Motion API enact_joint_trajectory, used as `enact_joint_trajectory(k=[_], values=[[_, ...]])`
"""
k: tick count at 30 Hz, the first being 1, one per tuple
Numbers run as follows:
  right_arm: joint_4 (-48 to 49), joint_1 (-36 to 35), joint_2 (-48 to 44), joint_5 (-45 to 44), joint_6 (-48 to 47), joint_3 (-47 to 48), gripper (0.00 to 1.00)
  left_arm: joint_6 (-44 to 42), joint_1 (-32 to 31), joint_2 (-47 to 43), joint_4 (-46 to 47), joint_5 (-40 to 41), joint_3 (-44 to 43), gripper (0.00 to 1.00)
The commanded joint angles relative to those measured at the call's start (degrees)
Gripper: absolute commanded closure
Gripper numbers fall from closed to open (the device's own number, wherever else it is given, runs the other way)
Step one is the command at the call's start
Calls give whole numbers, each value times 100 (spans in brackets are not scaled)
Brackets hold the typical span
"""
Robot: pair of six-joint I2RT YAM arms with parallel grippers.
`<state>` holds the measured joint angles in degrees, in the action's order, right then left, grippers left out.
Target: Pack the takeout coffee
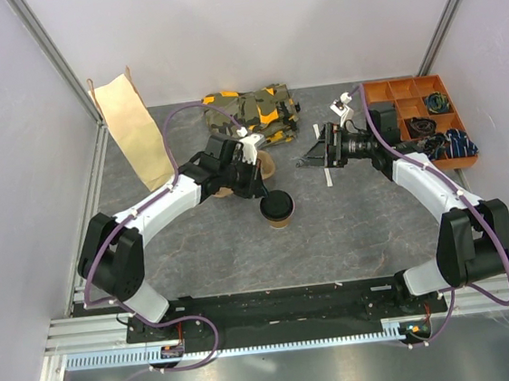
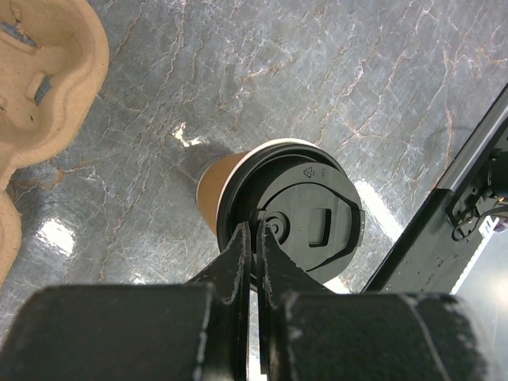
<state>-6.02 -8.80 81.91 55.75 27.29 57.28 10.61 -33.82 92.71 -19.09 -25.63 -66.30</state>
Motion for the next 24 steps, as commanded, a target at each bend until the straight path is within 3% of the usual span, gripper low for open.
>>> enact_joint_trajectory(k=[1,24], values=[[242,-26,-35,182,13,3,2,196,16,28,257,-92,-93,98],[224,-122,53,279,5,20,2,90,7,142,160,-65,-366,98]])
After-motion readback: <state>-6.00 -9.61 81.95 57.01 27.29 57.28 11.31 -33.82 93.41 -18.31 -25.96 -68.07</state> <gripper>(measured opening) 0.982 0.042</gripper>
